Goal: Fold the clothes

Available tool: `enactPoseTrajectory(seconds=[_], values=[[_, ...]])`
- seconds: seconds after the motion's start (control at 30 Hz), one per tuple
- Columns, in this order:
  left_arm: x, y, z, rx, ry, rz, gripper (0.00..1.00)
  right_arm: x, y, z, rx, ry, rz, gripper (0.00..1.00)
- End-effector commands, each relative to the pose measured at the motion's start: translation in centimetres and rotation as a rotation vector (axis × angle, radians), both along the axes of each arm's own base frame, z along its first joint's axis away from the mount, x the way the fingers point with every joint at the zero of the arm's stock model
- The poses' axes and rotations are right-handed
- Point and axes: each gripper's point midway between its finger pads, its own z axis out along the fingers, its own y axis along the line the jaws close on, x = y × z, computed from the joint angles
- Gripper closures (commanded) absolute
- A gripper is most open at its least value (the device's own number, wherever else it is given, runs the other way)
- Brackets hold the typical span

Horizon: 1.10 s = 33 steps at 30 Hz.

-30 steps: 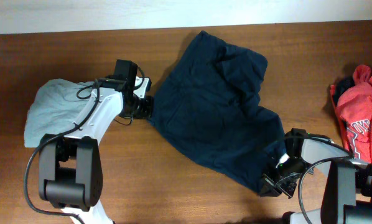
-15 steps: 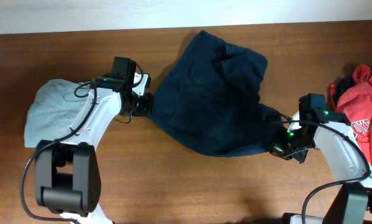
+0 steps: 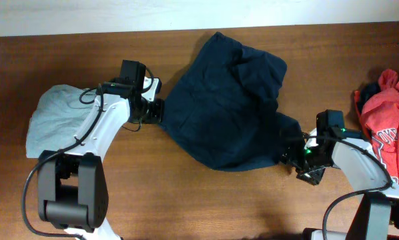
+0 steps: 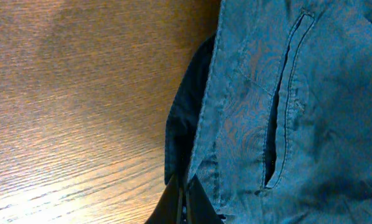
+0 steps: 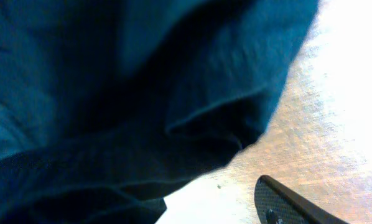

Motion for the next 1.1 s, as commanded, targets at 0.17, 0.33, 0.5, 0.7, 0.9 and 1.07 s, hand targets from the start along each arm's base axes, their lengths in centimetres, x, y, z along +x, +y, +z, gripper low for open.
enactPoseTrajectory(seconds=[0.17,0.33,0.5,0.7,0.9,1.07], values=[[0.7,0.0,1.8,0.006,-0.055,-0.012,1.0,3.2,1.2,0.6,0.086,-0.117,-0.065,0.4],[0.7,0.0,1.8,0.006,-0.055,-0.012,0.99,4.9,1.2,1.0,0.095,-0.191,-0.059,0.42],[0.7,0.0,1.7,0.006,-0.054,-0.013,1.0,6.2,1.0,1.4,0.095,-0.235,-0.102,0.51],[0.7,0.0,1.8,0.006,-0.055,-0.012,1.0,6.5,2.4,2.2,0.19,-0.254,-0.088,0.7],[0.8,0.0,2.0,0.005,-0.06,-0.012,1.0,7.2,3.9,4.8,0.289,-0.298,-0.051,0.96],[1.1,0.1,6.4,-0.005,-0.17,-0.022,0.99,7.1,1.5,10.5,0.098,-0.353,0.067,0.96]])
